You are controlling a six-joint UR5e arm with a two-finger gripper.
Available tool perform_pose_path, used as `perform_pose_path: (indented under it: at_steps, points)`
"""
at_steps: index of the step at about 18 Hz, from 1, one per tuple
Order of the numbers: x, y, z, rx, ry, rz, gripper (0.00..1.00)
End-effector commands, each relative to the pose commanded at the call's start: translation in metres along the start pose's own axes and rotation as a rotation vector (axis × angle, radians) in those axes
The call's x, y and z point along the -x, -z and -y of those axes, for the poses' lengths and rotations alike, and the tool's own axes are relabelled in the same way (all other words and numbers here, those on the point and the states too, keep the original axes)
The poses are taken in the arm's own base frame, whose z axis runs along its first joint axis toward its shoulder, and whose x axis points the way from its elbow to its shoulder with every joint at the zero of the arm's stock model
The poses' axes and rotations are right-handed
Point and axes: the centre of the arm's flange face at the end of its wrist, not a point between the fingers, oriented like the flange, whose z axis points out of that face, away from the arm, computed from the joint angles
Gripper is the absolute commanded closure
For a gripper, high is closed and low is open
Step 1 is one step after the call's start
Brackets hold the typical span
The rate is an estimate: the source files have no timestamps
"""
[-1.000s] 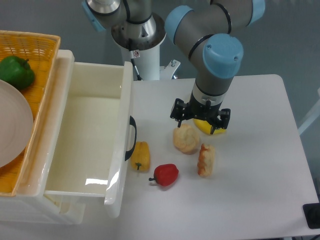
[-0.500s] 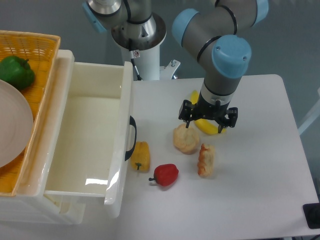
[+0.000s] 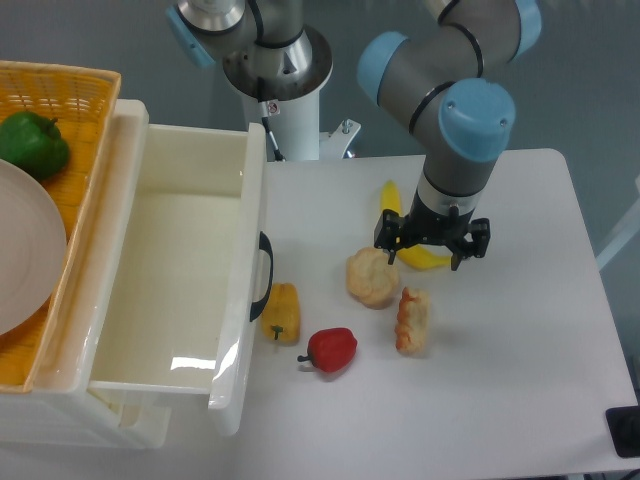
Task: Pick up the square bread
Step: 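Move the open gripper from above the round bun to the small toasted bread piece, then lower the open gripper around the small toasted bread piece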
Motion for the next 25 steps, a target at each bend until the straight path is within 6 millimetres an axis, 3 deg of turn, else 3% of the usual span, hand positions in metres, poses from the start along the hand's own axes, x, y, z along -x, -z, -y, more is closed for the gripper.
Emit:
perform_pose_path:
  at_steps: [7,12,25]
  points:
    - [0.013,-0.044,0.009,0.030,0.018,-0.021,0.00]
    - [0.014,-0.043,0.011,0.022,0.015,-0.021,0.00]
    - [0.016,-0.064,0.014,0.036,0.018,-0.054,0.00]
